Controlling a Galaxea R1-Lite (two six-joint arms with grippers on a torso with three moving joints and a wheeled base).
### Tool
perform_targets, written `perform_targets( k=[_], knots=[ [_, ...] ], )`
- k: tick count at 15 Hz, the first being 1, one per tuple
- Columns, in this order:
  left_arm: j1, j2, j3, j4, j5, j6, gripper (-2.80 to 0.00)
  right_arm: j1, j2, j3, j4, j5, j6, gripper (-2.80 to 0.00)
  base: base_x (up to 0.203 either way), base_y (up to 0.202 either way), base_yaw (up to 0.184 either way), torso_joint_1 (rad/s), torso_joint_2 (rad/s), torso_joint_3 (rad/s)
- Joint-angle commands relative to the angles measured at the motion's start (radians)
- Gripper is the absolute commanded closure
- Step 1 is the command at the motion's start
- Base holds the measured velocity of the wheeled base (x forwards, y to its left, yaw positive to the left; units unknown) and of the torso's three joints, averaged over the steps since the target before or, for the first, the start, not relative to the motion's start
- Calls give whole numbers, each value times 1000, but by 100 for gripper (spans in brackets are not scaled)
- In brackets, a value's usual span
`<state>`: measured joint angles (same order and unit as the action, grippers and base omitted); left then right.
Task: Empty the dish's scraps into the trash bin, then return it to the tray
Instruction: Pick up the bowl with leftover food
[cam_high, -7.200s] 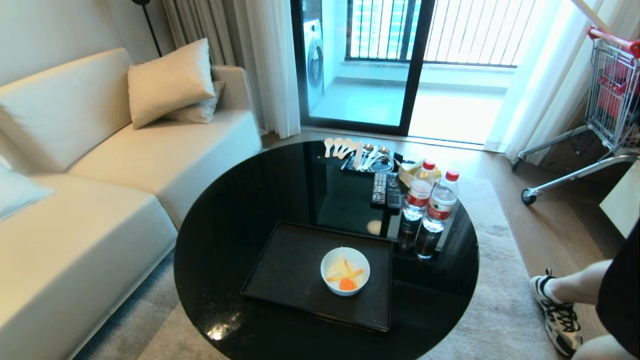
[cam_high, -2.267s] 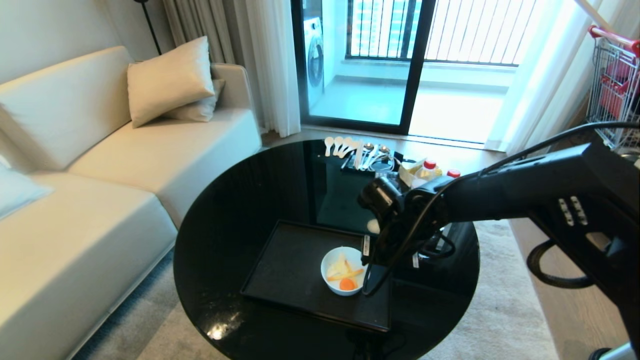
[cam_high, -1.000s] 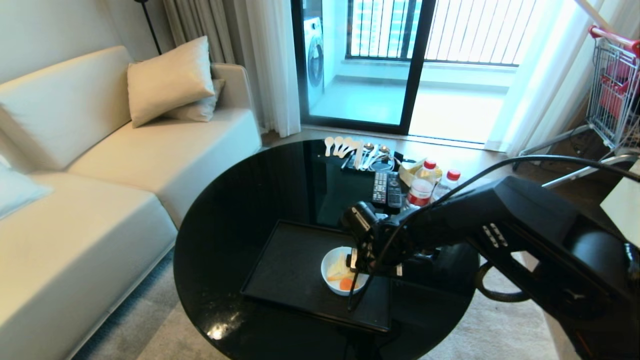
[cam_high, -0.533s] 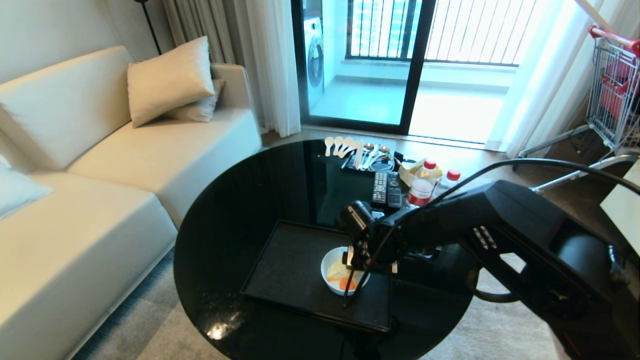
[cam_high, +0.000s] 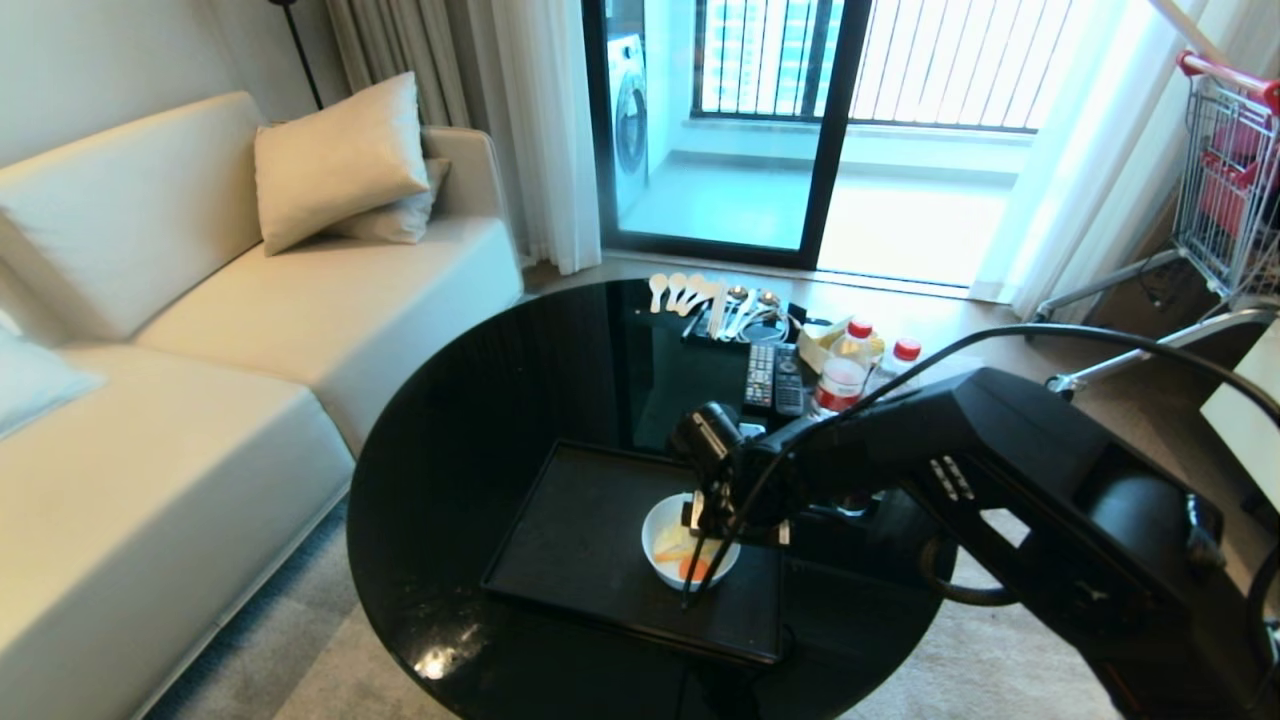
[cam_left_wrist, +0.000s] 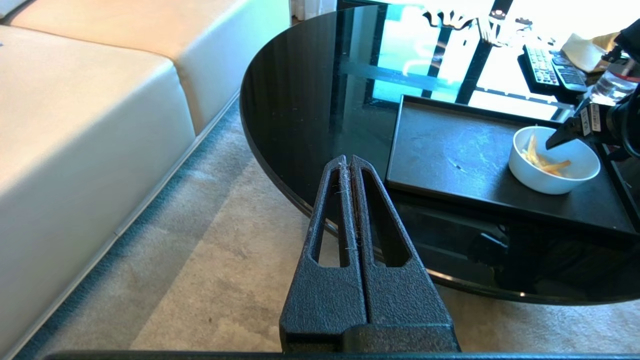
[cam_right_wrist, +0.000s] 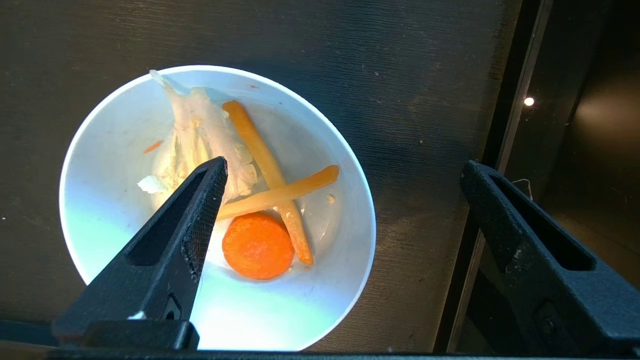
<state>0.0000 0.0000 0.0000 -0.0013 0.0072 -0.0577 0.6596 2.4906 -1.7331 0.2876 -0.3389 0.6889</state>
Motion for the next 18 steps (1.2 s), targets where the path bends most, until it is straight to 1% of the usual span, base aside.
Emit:
perform_targets(
  k=[1, 5, 6, 18],
  knots=[
    [0, 0, 0, 0, 0, -1, 0, -5, 11, -3, 3, -2, 3, -280, 0, 0, 0, 0, 0, 0],
    [0, 0, 0, 0, 0, -1, 0, -18, 22, -3, 2, -2, -2, -280, 0, 0, 0, 0, 0, 0],
    [0, 0, 0, 0, 0, -1, 0, -20, 30, -3, -1, -2, -2, 0, 0, 0, 0, 0, 0, 0],
    [0, 0, 0, 0, 0, -1, 0, -25, 59, 0, -1, -3, 0, 0, 0, 0, 0, 0, 0, 0]
  ],
)
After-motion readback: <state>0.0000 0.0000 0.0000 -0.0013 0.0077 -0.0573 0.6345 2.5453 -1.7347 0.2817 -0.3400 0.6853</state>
